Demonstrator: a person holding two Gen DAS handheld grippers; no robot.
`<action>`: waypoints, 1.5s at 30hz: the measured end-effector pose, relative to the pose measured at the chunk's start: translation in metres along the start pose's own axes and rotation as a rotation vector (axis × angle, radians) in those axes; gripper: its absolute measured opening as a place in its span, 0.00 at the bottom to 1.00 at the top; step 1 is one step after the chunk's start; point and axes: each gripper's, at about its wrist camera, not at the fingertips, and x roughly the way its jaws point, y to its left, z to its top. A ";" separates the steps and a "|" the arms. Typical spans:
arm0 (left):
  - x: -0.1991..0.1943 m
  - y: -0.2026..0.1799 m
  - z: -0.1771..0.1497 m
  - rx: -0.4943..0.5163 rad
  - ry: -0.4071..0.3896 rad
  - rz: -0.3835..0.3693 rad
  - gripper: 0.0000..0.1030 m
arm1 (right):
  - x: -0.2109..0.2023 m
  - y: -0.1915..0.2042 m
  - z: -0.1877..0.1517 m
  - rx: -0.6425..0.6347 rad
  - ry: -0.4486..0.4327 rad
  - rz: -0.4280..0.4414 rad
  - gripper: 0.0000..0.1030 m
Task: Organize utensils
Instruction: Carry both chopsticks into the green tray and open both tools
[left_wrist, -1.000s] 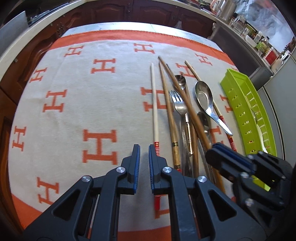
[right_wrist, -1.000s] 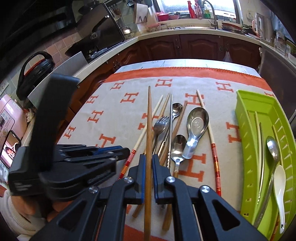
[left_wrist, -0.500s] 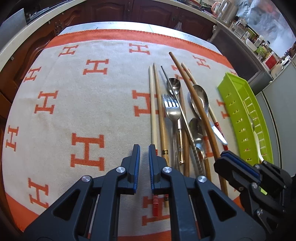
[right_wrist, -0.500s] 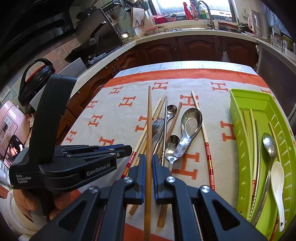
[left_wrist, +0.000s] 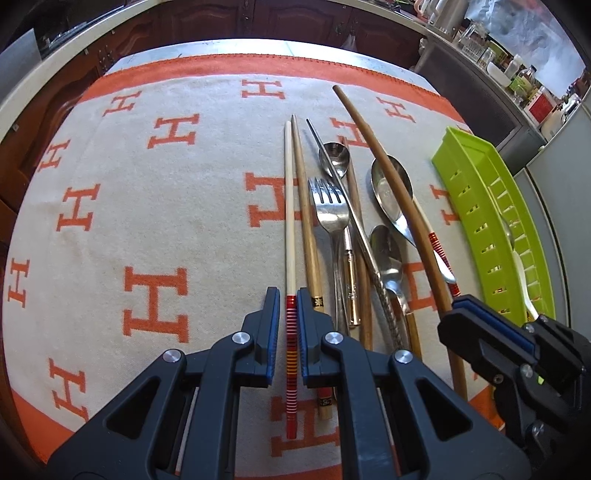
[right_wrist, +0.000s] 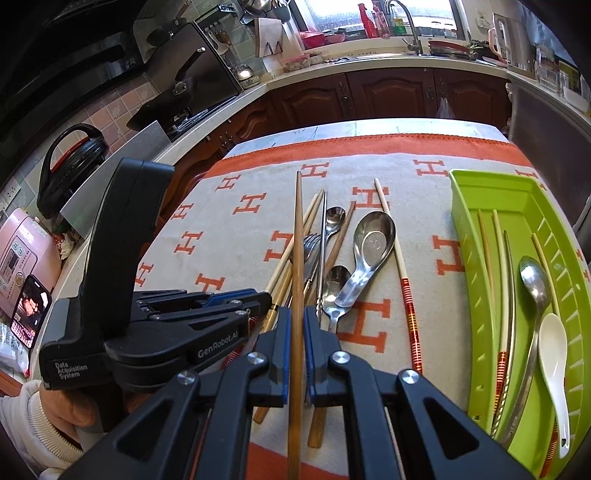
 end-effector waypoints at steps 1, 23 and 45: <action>0.001 0.000 0.000 0.003 -0.002 0.004 0.07 | 0.001 0.000 0.000 0.002 0.002 0.002 0.06; -0.030 0.001 0.004 -0.068 -0.074 -0.019 0.03 | -0.034 -0.016 0.000 0.053 -0.069 0.018 0.06; -0.085 -0.187 0.029 0.038 -0.031 -0.334 0.03 | -0.118 -0.147 0.013 0.287 -0.097 -0.116 0.06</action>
